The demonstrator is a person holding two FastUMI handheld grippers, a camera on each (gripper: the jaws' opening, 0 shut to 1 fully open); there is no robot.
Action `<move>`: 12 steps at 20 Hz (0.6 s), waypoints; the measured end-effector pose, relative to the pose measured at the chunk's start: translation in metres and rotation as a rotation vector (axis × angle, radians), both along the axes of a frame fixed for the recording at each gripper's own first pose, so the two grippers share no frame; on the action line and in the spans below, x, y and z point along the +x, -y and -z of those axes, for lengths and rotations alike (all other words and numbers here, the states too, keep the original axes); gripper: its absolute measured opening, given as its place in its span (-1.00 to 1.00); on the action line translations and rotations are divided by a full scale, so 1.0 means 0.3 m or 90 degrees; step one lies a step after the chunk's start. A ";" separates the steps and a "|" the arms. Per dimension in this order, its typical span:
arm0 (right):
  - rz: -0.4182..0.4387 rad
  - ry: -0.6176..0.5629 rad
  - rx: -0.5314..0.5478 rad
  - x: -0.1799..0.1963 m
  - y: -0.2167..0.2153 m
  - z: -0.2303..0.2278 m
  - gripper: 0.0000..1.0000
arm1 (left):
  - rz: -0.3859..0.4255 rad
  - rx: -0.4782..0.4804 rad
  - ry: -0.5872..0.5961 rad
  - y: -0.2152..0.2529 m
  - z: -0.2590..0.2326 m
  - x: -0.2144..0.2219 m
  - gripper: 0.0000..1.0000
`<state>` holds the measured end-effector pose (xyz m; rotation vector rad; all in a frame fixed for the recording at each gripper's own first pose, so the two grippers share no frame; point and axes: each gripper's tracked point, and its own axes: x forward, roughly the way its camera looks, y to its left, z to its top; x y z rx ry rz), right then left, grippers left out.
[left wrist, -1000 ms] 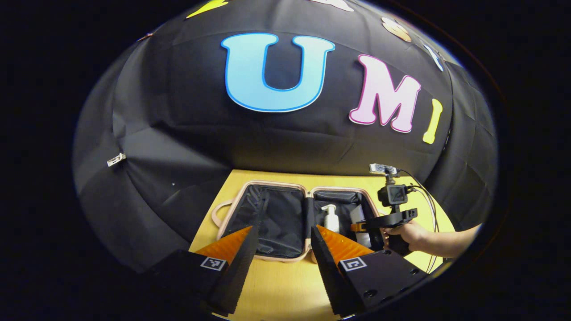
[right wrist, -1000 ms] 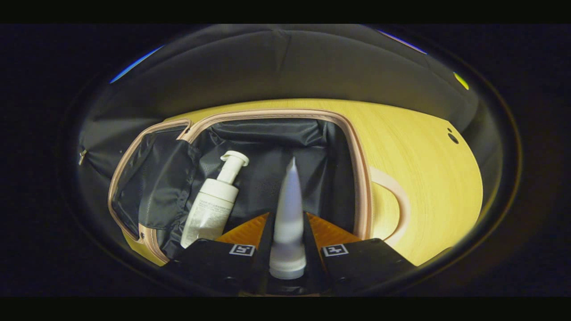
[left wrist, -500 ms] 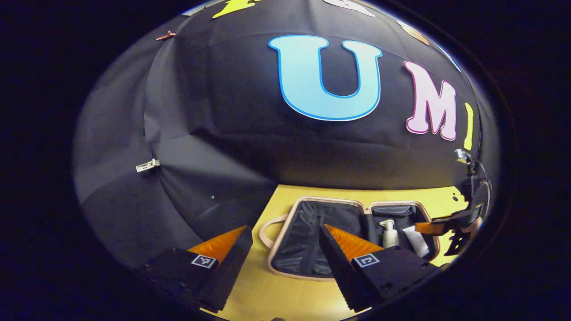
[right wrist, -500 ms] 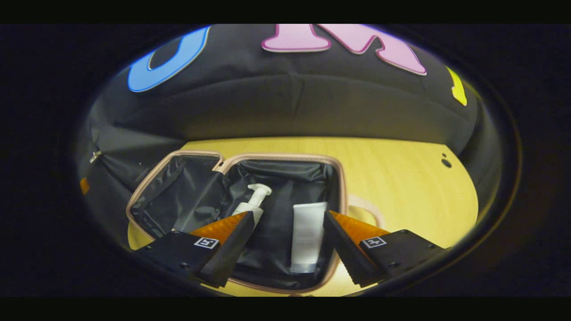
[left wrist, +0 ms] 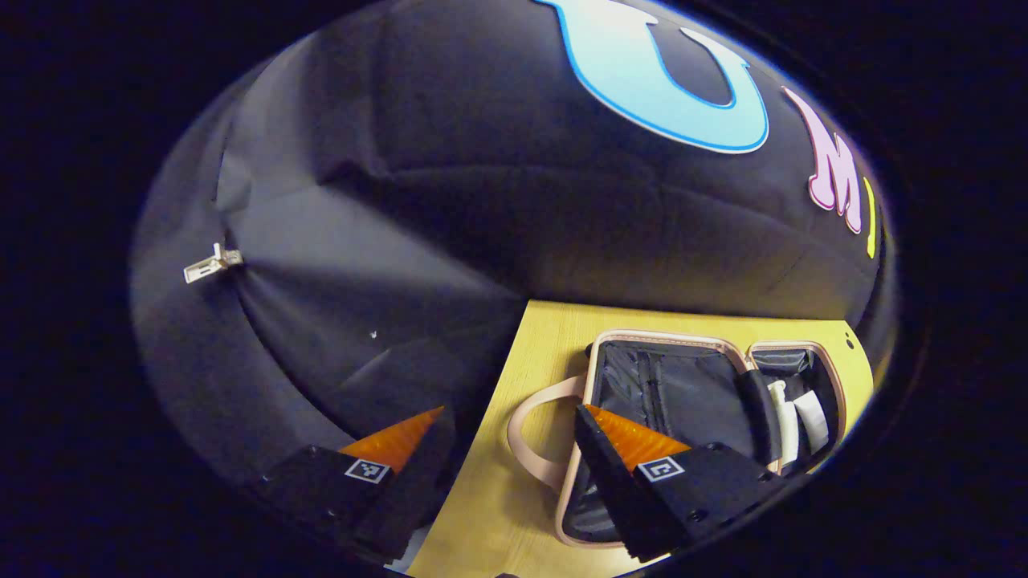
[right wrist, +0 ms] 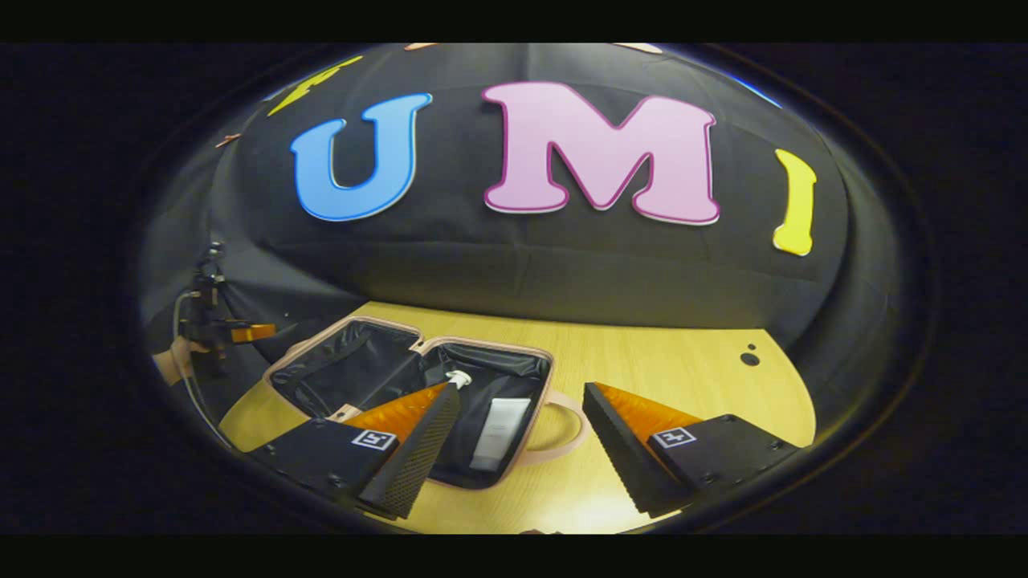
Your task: First open the suitcase, pack the skin care products into it, and then close the suitcase.
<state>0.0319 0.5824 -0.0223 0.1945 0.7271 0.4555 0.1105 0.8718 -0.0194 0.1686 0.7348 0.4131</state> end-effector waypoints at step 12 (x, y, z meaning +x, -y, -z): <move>0.060 -0.037 -0.013 -0.150 0.148 0.041 0.97 | 0.031 -0.113 -0.168 -0.128 0.327 0.064 0.79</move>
